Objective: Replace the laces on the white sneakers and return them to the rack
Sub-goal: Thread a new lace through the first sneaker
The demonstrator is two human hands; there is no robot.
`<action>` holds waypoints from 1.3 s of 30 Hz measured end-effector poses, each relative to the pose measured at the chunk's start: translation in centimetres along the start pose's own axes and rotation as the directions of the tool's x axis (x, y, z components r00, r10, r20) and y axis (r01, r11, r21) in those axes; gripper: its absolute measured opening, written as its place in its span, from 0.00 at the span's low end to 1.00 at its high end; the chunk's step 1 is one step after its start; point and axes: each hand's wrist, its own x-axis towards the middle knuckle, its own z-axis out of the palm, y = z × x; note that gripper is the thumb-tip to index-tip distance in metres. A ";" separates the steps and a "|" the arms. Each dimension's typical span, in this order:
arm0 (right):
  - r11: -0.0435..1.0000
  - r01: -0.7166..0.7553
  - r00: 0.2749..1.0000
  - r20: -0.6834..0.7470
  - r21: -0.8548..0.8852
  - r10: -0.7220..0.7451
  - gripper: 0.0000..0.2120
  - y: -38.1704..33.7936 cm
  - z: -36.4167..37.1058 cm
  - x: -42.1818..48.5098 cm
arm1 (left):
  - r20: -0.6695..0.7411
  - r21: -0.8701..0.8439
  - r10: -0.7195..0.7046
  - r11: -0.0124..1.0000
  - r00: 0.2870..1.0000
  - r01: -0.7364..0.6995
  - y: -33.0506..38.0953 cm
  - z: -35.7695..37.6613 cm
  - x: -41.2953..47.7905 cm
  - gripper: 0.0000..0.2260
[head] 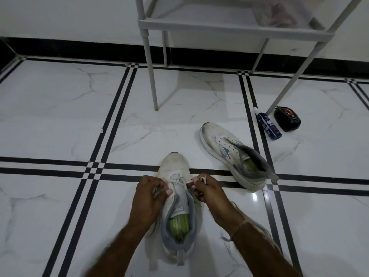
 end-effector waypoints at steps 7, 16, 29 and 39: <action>0.991 -0.002 0.995 -0.097 0.136 0.016 0.07 -0.7 0.4 -0.3 | -0.034 0.015 -0.008 1.000 0.999 0.009 1.3 0.5 -0.7 0.07; 0.986 0.125 0.992 -0.021 -0.108 -0.128 0.03 -0.5 1.5 0.3 | -0.114 0.009 -0.083 0.996 0.990 0.084 1.7 1.3 -0.5 0.08; 0.996 -0.006 0.970 -0.242 -0.089 -0.016 0.11 0.3 1.5 0.4 | -0.106 0.105 -0.149 0.982 0.983 0.160 2.6 0.4 -0.5 0.09; 0.949 0.038 0.984 -0.156 -0.314 -0.091 0.30 -1.8 -1.2 0.4 | -0.044 -0.058 -0.137 0.989 0.990 0.135 2.3 0.5 0.5 0.06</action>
